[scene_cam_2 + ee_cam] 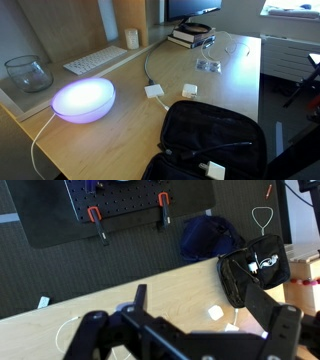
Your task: Remove the black cable from the case and put it on the table
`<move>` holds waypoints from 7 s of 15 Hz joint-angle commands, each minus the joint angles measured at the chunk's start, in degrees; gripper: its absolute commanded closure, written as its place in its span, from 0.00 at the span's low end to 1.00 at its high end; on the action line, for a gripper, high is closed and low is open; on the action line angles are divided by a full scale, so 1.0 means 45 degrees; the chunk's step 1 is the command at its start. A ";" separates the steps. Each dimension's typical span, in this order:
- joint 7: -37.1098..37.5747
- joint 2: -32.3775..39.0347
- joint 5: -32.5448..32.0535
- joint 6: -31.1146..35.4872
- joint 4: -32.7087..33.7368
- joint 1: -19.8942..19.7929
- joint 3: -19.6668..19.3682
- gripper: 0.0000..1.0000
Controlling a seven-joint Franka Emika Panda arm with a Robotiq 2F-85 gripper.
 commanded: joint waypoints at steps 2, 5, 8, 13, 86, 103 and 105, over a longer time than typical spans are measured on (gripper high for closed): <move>-0.0222 0.0097 0.0138 -0.0066 0.0037 -0.0413 0.0334 0.00; -0.0316 0.0222 0.0123 -0.0133 0.0002 -0.0295 0.0555 0.00; -0.0571 0.0558 0.0123 -0.0196 -0.0010 -0.0102 0.0812 0.00; -0.1071 0.1617 0.0078 -0.0177 0.0131 0.0325 0.1457 0.00; -0.8244 1.2164 -0.0672 0.0997 0.6099 0.3206 0.5613 0.00; -1.2286 1.4613 -0.0910 0.4850 0.5918 0.3401 0.6039 0.00; -1.1214 1.4722 -0.0548 0.5179 0.5820 0.3226 0.6007 0.00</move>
